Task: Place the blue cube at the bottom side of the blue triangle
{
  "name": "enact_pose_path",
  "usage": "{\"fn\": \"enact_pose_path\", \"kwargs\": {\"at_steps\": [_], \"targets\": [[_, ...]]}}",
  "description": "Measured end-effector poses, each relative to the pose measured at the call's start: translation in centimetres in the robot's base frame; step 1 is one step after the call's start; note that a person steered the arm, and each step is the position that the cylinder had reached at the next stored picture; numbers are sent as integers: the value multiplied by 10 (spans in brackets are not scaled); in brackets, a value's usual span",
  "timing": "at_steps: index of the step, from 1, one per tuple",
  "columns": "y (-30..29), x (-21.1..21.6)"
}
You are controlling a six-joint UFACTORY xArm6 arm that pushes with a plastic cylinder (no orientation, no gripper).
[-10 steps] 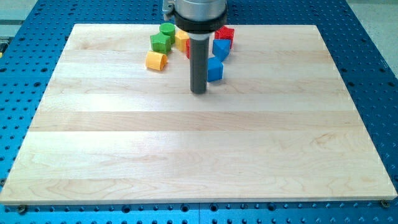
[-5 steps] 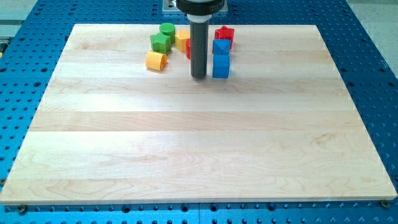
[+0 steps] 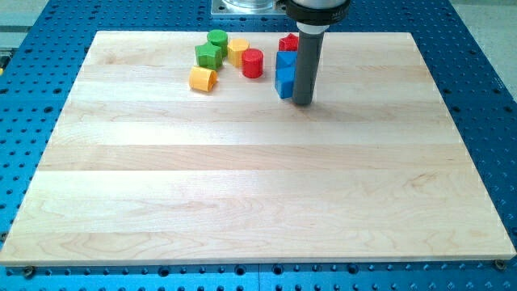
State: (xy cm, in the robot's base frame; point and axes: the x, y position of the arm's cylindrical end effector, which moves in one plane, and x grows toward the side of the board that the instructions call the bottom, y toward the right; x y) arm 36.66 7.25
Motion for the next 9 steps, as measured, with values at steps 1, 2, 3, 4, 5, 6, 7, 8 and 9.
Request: {"fn": "enact_pose_path", "kwargs": {"at_steps": [1,2,3,4,5,6,7,8,9], "targets": [[-24,0],[-58,0],[-80,-8],[-76,-25],[-74,-33],[-61,-33],[-51,-33],[-43,-33],[-65,-20]]}}
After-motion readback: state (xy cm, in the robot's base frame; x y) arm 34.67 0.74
